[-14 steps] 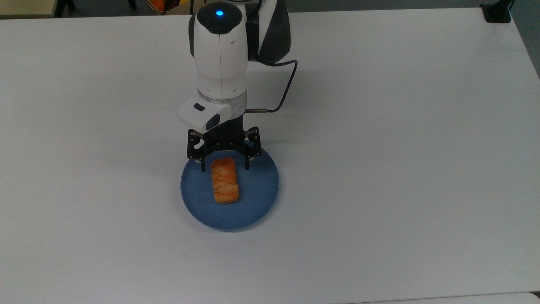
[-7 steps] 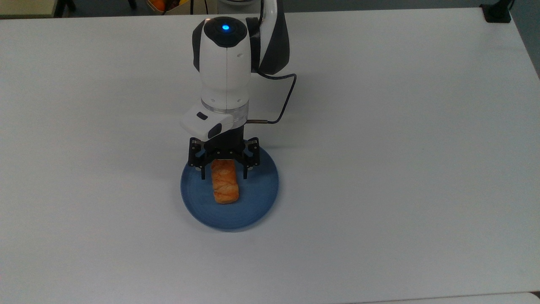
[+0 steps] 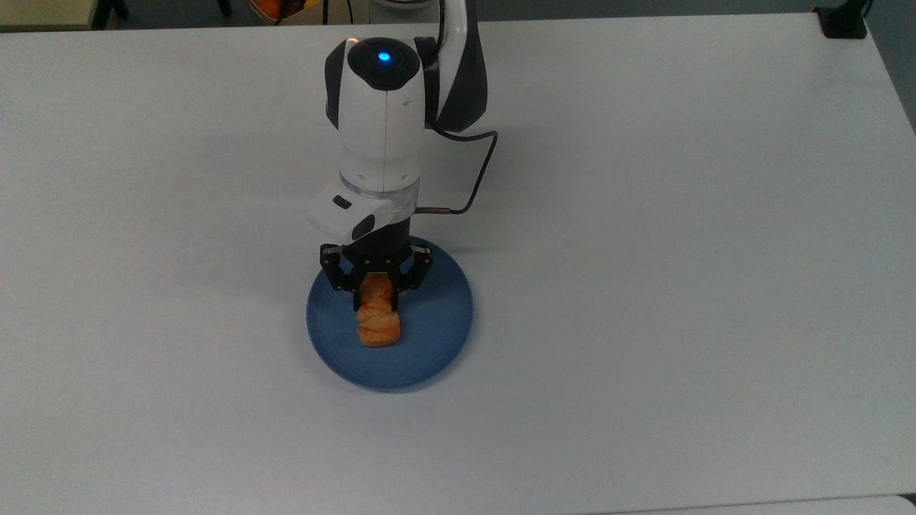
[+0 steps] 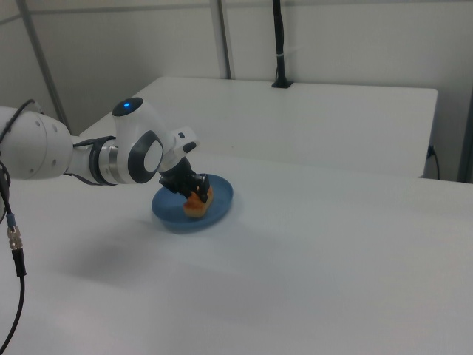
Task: Put the bread on the table
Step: 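Lower the gripper around the bread roll and close on it, then lift the bread roll off the plate and carry it beside the plate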
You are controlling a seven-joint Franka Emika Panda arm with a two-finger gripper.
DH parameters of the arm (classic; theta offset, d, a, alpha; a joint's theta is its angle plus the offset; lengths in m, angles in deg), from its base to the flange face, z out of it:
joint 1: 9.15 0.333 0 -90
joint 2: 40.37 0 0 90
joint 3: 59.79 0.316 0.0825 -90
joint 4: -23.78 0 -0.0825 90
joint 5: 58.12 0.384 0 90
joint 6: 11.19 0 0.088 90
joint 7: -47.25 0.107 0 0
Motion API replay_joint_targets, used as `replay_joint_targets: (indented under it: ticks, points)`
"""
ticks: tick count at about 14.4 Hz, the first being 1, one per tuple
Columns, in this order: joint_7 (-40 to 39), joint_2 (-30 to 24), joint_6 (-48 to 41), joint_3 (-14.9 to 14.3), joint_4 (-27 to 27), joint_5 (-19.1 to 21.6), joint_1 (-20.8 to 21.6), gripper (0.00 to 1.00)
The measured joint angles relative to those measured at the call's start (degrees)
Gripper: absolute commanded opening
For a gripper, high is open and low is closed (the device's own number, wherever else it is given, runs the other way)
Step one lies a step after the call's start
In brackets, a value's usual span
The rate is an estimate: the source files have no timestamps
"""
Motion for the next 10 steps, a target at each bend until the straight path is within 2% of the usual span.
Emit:
replay_joint_targets:
  ticks: [5, 10]
  points:
    - [0.0, -0.2, 0.0, 0.0, -0.6, 0.0, -0.6, 0.35]
    - [0.1, -3.3, 0.0, -0.1, -1.2, 0.0, -3.0, 0.35]
